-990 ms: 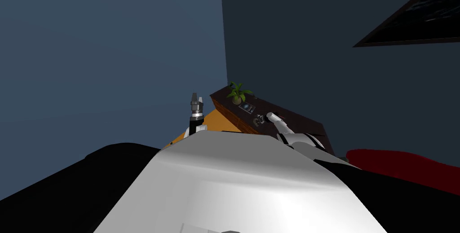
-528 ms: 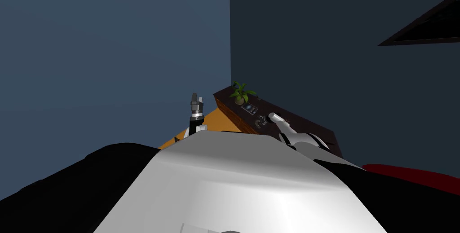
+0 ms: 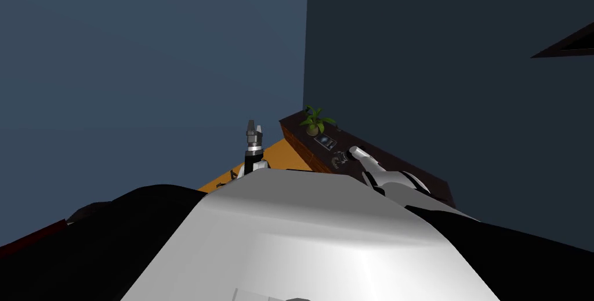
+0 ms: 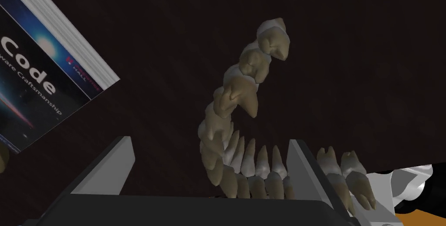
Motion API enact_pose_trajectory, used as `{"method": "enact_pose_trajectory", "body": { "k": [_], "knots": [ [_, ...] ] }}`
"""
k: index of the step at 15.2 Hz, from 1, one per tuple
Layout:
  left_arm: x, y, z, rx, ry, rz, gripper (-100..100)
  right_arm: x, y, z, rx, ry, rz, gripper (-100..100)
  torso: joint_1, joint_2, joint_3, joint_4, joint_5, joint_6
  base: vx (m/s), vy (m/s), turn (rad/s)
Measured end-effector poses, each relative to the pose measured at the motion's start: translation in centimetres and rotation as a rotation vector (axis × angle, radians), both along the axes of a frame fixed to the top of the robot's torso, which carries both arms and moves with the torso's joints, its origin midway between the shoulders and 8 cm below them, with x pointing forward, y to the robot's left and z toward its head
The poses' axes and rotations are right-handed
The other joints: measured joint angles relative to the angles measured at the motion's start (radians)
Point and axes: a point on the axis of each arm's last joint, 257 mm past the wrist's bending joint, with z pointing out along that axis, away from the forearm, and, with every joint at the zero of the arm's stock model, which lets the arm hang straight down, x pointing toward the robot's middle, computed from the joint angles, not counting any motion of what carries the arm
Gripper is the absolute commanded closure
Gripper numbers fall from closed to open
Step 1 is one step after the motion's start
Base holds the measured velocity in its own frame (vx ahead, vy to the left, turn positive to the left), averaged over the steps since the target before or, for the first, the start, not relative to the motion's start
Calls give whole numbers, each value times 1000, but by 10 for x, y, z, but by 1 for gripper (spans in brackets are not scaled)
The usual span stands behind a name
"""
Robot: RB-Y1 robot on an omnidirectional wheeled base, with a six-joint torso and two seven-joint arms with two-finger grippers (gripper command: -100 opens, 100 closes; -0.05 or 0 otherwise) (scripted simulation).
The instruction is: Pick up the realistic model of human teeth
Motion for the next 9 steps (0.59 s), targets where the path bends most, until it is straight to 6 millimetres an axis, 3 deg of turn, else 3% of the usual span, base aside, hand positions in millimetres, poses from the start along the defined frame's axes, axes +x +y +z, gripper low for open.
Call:
{"method": "enact_pose_trajectory", "body": {
  "k": [3,4,9],
  "knots": [
    [0,0,0,0,0,0,0,-3,8,-13,0,1,-15,-100,-2,-1,-1,0,0,0,13,-48,59],
    [0,0,0,0,0,0,0,-3,8,-14,-2,-1,-15,100,-2,-1,-1,0,0,0,4,-14,-12],
    [0,0,0,0,0,0,0,0,-1,-2,-3,-4,-5,100,4,1,1,1,1,1,-12,34,-57]
  ]
}}
